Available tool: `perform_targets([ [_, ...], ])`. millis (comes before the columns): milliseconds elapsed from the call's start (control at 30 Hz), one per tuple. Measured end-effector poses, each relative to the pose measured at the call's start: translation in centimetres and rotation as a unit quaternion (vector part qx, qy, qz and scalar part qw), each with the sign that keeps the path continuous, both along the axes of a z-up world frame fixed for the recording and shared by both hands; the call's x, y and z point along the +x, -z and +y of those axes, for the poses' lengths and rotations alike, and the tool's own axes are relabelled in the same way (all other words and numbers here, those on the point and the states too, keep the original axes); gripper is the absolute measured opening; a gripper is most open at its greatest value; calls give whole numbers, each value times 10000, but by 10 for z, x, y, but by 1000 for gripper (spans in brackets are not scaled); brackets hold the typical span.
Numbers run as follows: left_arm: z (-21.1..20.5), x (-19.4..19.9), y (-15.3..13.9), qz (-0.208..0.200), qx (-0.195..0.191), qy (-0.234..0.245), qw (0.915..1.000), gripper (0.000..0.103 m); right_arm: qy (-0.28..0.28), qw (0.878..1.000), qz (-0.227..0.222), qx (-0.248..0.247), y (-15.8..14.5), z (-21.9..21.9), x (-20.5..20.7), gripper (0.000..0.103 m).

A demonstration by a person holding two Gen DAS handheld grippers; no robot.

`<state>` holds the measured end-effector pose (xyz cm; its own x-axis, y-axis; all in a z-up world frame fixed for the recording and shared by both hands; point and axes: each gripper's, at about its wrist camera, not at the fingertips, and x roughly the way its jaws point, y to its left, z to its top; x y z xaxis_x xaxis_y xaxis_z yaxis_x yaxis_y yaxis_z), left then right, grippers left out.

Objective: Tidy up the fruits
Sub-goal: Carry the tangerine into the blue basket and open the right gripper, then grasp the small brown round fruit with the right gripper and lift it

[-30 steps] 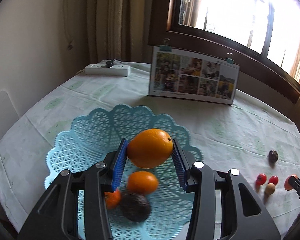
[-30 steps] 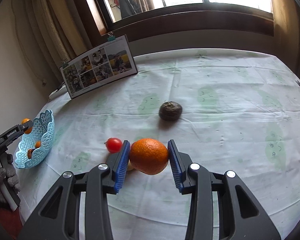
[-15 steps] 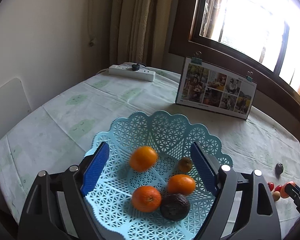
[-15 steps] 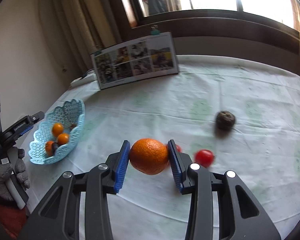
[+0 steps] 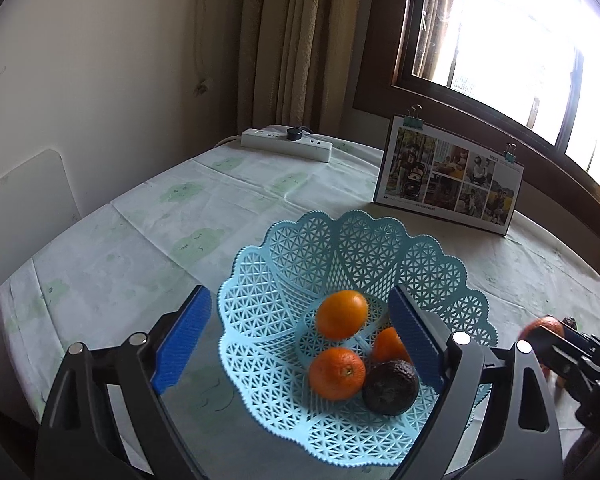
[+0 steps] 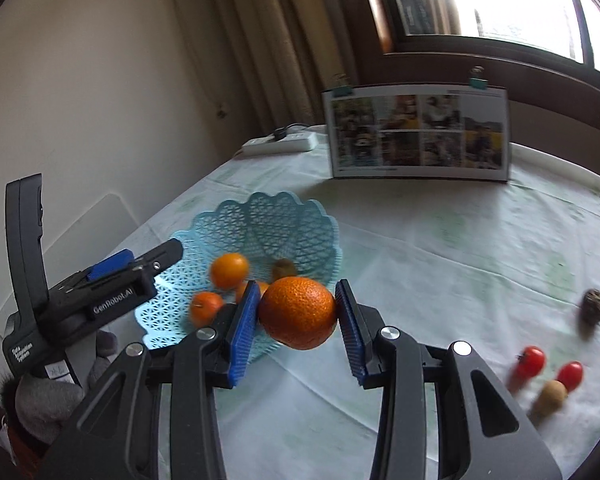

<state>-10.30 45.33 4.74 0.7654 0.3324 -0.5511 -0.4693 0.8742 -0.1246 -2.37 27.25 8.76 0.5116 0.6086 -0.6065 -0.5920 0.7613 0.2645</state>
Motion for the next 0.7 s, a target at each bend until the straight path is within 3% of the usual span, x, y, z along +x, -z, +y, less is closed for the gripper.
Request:
perform_targets([
  [333,11,-10,3,-20,-83,-153,9998,92,-228,9995,163,-157,13,39,10,41],
  [400,11,-9,4,-1,-114,-156,9998,92,-171,9996,173,-123,14,38,11,48],
  [700,2,-3,2,-29,-108,-56,9999,97,158,9996,204,-70,15,7,13,50],
])
